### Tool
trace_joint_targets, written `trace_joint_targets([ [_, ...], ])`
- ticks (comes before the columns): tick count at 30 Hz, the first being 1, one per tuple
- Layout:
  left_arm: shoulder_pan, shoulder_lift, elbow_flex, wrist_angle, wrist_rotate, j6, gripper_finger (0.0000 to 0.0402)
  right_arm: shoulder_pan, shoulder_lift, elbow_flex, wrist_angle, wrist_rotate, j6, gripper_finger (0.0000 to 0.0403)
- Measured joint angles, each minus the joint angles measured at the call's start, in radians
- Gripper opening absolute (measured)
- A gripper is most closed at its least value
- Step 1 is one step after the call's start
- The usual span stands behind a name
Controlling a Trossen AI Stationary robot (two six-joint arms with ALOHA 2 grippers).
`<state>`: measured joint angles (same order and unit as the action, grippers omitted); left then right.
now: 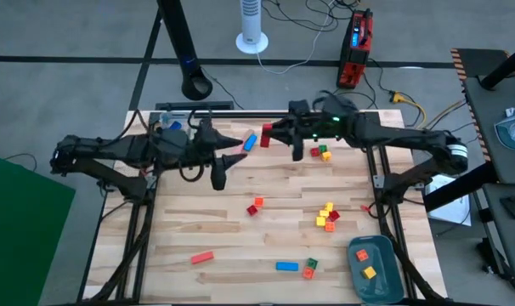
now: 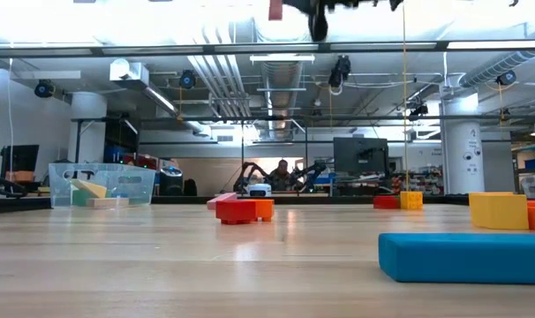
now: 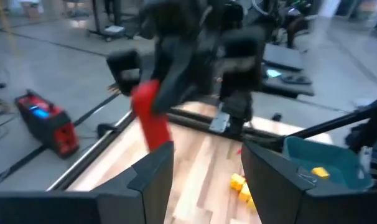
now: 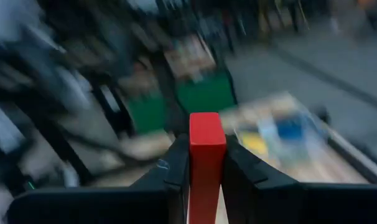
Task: Sort blocks by size
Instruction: Put the red rectangular wooden block into the transparent bin
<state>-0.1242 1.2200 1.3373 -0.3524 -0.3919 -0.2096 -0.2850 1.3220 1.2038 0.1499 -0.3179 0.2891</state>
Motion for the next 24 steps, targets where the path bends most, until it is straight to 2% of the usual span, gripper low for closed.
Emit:
trace_joint_targets([
  [3,0.032,-0.012,-0.069,0.139,0.126,0.033,0.0175,0.036,-0.041,-0.033,0.147,0.003,0.029,0.0050],
  [6,0.060,-0.029,-0.173,0.337,0.220,0.035,0.0175,0.068,-0.064,-0.042,0.208,0.004,0.042,0.0050],
  [9,0.080,-0.040,-0.265,0.459,0.226,-0.027,0.0175,0.098,-0.074,-0.042,0.207,0.020,0.042,0.0050],
  [14,0.092,-0.038,-0.336,0.522,0.221,-0.156,0.0175,0.146,-0.053,-0.031,0.267,0.032,0.050,0.0050],
  [20,0.092,-0.015,-0.331,0.588,0.282,-0.120,0.0176,0.163,0.001,0.007,0.330,0.080,0.052,0.0050],
  [24,0.094,0.000,-0.297,0.593,0.287,-0.080,0.0178,0.164,0.043,0.043,0.337,0.083,0.059,0.0050],
])
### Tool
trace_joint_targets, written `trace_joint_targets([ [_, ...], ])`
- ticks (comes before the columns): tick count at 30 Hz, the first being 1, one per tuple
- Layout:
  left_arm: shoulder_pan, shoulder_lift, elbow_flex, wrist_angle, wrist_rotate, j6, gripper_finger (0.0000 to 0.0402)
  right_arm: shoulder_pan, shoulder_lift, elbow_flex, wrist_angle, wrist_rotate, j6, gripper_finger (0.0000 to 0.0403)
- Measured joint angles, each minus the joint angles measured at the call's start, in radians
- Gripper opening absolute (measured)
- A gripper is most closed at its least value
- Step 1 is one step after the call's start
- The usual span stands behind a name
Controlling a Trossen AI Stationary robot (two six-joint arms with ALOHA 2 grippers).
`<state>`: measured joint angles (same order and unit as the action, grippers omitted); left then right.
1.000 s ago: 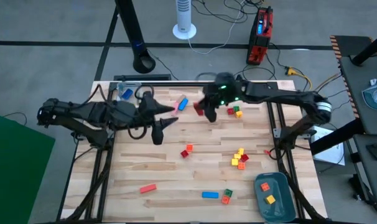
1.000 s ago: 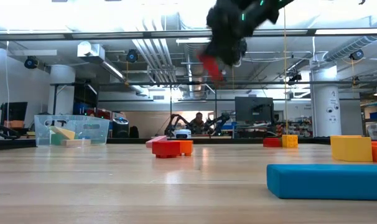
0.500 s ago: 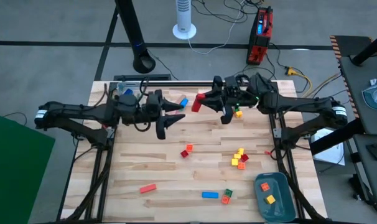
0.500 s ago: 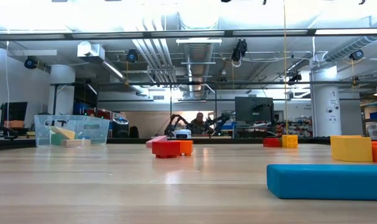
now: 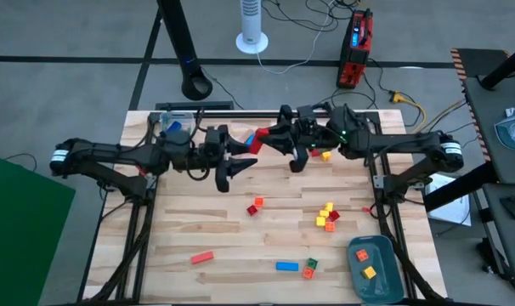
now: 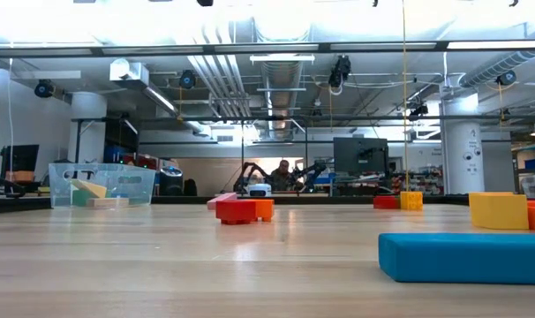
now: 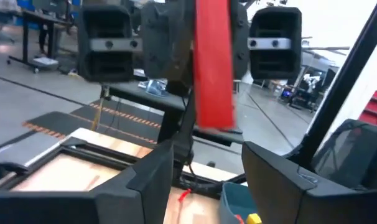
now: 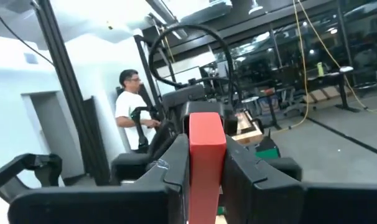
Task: Sort blocks by size
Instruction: Put the red rectangular wooden block into the transparent bin
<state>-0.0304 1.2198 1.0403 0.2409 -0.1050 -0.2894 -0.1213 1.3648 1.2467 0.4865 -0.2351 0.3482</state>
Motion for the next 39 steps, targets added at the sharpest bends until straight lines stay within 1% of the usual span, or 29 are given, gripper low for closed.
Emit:
trace_joint_targets([
  [7,0.000,0.020,0.071,-0.010,0.001,0.055,0.0193,0.002,0.049,0.038,-0.002,-0.008,-0.002,0.0050],
  [11,0.003,0.020,0.097,-0.048,0.001,0.076,0.0194,0.003,0.051,0.038,-0.008,-0.027,0.000,0.0050],
  [13,0.003,0.019,0.109,-0.084,0.000,0.077,0.0188,0.004,0.051,0.038,-0.010,-0.028,0.000,0.0050],
  [15,0.003,0.018,0.114,-0.113,-0.002,0.078,0.0171,0.004,0.051,0.038,-0.011,-0.029,0.000,0.0050],
  [17,0.003,0.018,0.117,-0.137,-0.020,0.078,0.0144,0.004,0.051,0.038,-0.011,-0.029,0.000,0.0050],
  [19,0.003,0.018,0.117,-0.141,-0.026,0.090,0.0101,0.004,0.051,0.038,-0.013,-0.027,0.000,0.0050],
  [21,0.002,0.018,0.117,-0.145,-0.049,0.090,0.0049,0.003,0.051,0.038,-0.022,-0.025,-0.013,0.0050],
  [22,0.004,0.017,0.117,-0.148,-0.052,0.086,0.0038,0.003,0.051,0.038,-0.029,-0.023,-0.024,0.0051],
  [23,0.009,0.016,0.118,-0.156,-0.057,0.085,0.0041,0.002,0.048,0.038,-0.037,-0.019,-0.022,0.0058],
  [26,0.022,0.013,0.131,-0.218,-0.094,0.094,0.0041,-0.003,0.032,0.038,-0.098,0.010,0.002,0.0099],
  [28,0.032,0.007,0.156,-0.304,-0.148,0.089,0.0041,-0.009,0.009,0.038,-0.172,0.063,-0.006,0.0128],
  [29,0.040,0.005,0.174,-0.373,-0.189,0.077,0.0041,-0.011,-0.004,0.043,-0.228,0.098,-0.016,0.0140],
  [31,0.073,0.003,0.218,-0.549,-0.278,0.030,0.0041,-0.010,-0.033,0.064,-0.357,0.195,-0.046,0.0159],
  [34,0.148,0.005,0.279,-0.858,-0.385,-0.081,0.0041,-0.009,-0.066,0.103,-0.574,0.361,-0.064,0.0173],
  [36,0.227,0.004,0.305,-1.055,-0.409,-0.161,0.0041,-0.010,-0.071,0.124,-0.699,0.414,-0.057,0.0176],
  [39,0.389,0.004,0.302,-1.274,-0.380,-0.234,0.0041,-0.010,-0.070,0.138,-0.806,0.420,-0.053,0.0176],
])
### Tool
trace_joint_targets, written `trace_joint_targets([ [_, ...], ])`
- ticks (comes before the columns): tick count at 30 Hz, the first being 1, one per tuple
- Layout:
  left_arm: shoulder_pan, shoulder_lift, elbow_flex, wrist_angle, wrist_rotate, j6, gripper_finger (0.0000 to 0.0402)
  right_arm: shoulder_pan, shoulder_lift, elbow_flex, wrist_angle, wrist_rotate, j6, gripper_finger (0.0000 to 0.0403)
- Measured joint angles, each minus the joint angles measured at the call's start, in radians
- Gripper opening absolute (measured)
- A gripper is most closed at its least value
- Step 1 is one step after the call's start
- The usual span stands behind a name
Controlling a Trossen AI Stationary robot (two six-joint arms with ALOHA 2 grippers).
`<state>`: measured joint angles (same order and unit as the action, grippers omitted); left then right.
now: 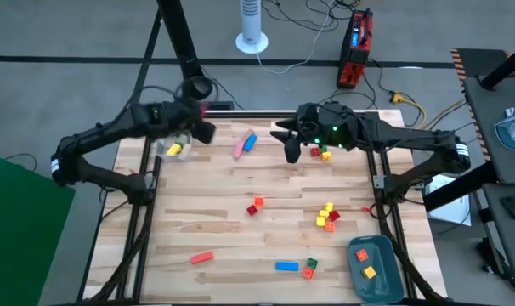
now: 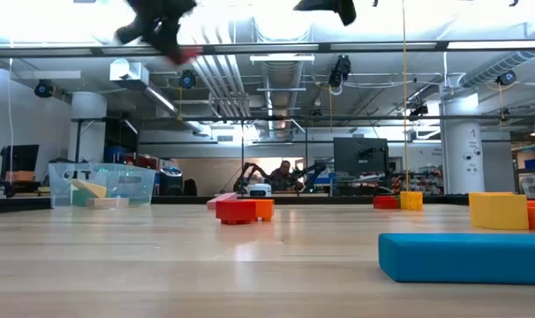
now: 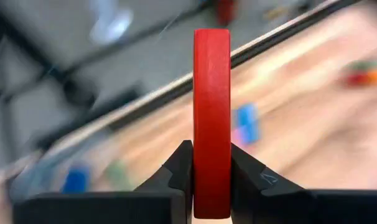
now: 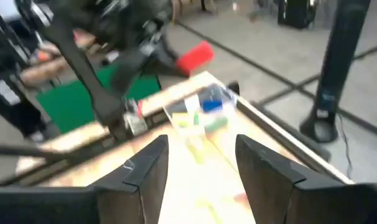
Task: Sort blocks by size
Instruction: Put the red rectangular wooden block into the transparent bin, then put the yellow square game piece into the blue bin
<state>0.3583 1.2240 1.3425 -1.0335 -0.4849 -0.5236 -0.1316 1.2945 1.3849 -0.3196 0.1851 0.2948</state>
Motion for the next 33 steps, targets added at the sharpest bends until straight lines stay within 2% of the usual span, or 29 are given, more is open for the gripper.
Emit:
trace_joint_targets([
  [3,0.178,0.000,-0.051,-0.103,0.093,-0.027,0.0041,0.003,0.009,0.000,-0.022,-0.001,0.034,0.0168],
  [7,0.385,0.009,-0.145,-0.106,0.234,0.009,0.0041,0.003,0.041,-0.004,-0.046,-0.002,0.049,0.0155],
  [10,0.476,0.032,-0.204,-0.096,0.253,0.044,0.0050,0.003,0.058,-0.004,-0.045,-0.009,0.054,0.0146],
  [14,0.538,0.067,-0.233,-0.098,0.259,0.061,0.0105,0.003,0.065,-0.004,-0.045,-0.043,0.048,0.0137],
  [19,0.523,0.078,-0.218,-0.096,0.267,0.085,0.0174,0.002,0.064,-0.004,-0.043,-0.046,0.046,0.0132],
  [23,0.459,0.057,-0.173,-0.098,0.267,0.036,0.0200,0.000,0.068,-0.004,-0.043,-0.046,0.048,0.0136],
  [27,0.319,0.039,-0.111,-0.091,0.267,-0.016,0.0206,0.000,0.091,-0.004,-0.054,-0.046,0.075,0.0139],
  [33,0.051,0.036,-0.019,-0.055,0.266,-0.064,0.0207,-0.025,0.138,-0.005,-0.131,-0.046,0.171,0.0128],
])
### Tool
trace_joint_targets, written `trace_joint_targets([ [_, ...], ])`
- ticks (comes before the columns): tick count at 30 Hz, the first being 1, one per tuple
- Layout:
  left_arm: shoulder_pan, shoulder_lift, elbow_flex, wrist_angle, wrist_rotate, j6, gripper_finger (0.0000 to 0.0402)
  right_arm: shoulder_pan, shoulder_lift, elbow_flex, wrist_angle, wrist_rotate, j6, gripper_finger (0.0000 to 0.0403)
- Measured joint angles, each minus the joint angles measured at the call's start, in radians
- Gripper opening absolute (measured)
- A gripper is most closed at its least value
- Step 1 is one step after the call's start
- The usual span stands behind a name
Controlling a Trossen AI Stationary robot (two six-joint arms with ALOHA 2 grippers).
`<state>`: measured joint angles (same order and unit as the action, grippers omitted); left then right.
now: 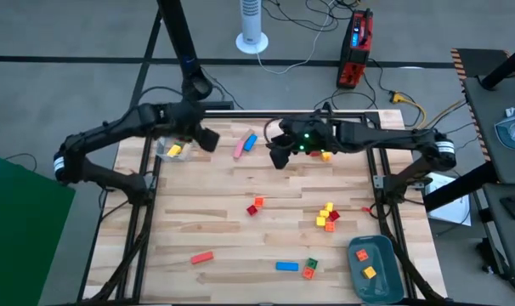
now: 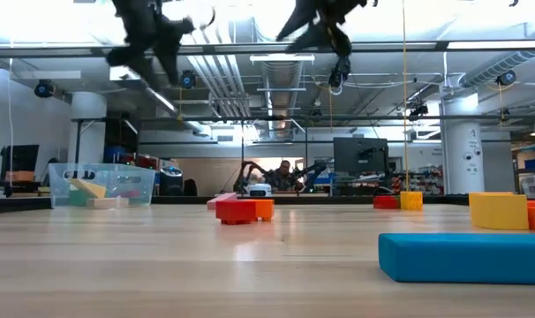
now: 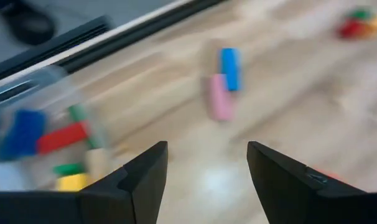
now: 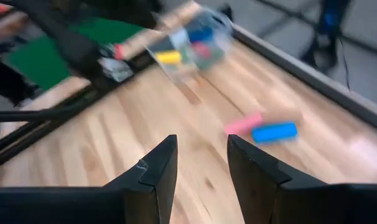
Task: Sort blocks by size
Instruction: Put the yellow square game piece into the blue bin
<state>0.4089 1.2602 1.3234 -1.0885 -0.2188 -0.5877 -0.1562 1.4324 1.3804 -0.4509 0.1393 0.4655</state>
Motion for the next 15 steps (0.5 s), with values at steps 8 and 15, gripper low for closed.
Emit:
trace_joint_targets([
  [8,-0.280,0.000,0.072,0.010,-0.002,-0.095,0.0207,-0.099,0.064,0.030,-0.370,-0.011,0.148,0.0106],
  [15,-0.395,-0.001,0.111,0.010,-0.012,-0.103,0.0207,-0.201,0.105,0.025,-0.747,-0.034,0.196,0.0090],
])
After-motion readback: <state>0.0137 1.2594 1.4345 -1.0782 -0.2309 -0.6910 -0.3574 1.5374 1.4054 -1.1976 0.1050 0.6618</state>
